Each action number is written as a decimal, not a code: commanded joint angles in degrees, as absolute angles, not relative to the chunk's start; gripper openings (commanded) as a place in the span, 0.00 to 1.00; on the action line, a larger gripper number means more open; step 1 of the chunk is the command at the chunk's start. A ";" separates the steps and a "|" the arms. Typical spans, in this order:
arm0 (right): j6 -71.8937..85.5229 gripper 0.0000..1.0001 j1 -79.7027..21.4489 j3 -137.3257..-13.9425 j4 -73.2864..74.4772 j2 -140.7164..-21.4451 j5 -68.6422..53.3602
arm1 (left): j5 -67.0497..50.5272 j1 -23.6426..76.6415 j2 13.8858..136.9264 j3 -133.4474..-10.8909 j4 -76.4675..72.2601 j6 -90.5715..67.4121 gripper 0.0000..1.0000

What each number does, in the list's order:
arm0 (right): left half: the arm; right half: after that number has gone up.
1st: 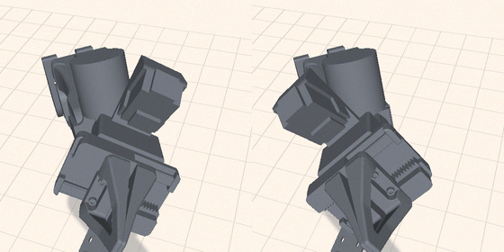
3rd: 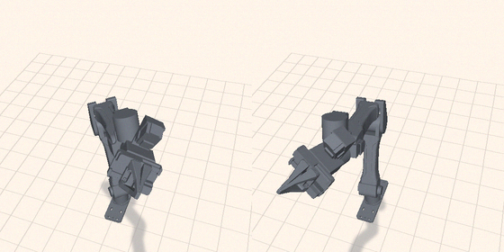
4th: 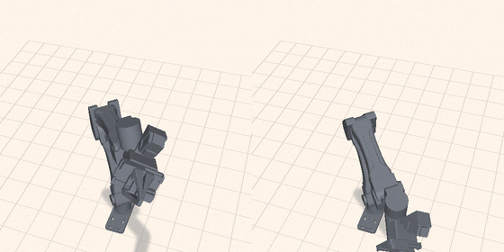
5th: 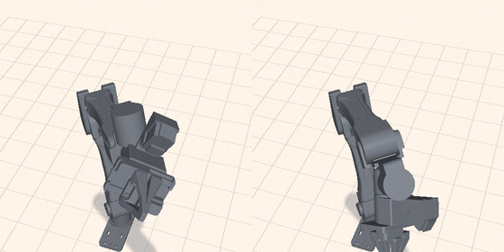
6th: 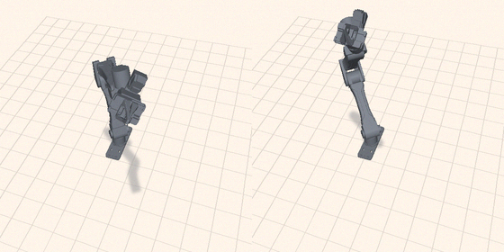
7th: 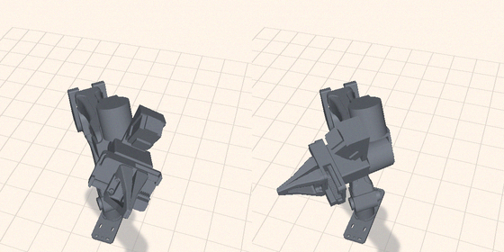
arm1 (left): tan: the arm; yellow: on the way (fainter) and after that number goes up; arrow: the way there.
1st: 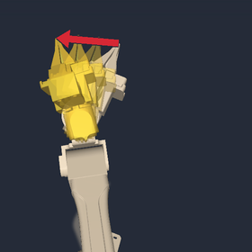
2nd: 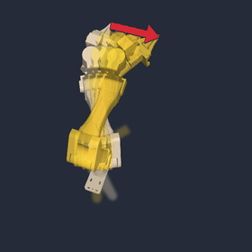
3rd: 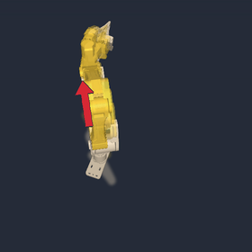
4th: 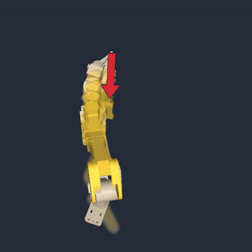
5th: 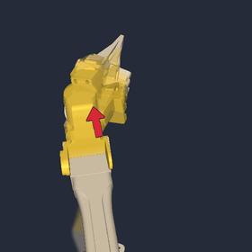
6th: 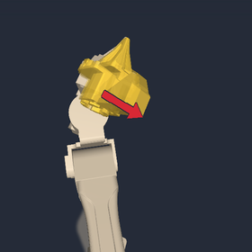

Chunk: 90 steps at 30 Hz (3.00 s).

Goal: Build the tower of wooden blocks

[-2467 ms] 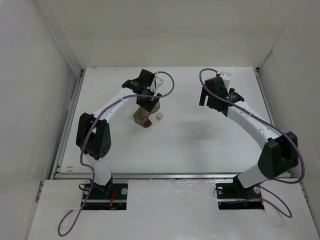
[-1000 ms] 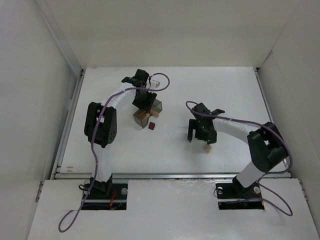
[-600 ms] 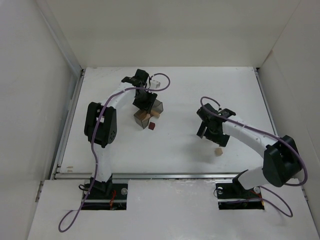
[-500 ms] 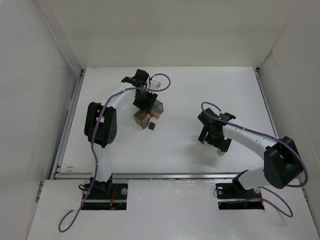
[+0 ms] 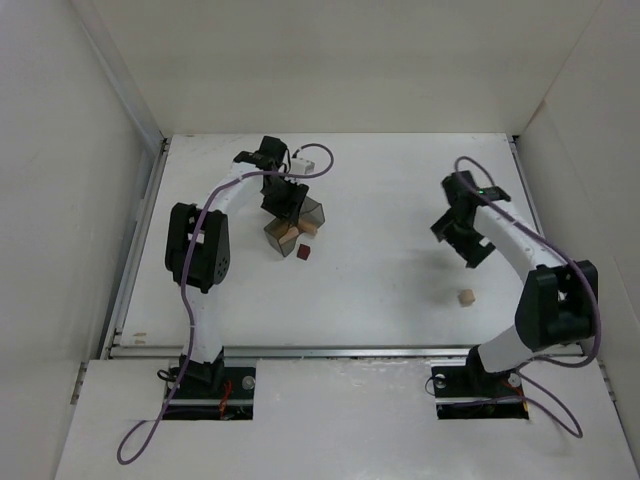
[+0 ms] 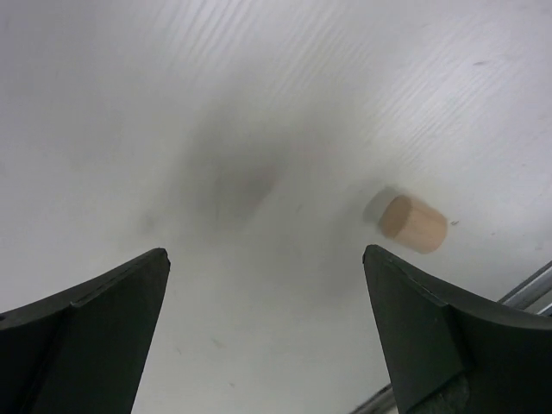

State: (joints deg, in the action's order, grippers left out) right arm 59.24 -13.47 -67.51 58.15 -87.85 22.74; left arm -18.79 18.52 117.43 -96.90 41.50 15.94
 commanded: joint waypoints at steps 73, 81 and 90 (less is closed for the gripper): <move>6.79 0.85 13.10 -81.49 57.24 -99.84 26.46 | -26.01 12.66 119.97 -102.66 44.30 18.90 0.00; -16.23 0.80 12.57 -67.60 45.27 -85.28 17.77 | -28.12 10.99 120.50 -103.71 43.68 18.90 0.00; -34.00 1.00 11.78 -55.28 47.64 -71.10 3.78 | -28.65 9.84 121.55 -103.71 43.68 18.90 0.00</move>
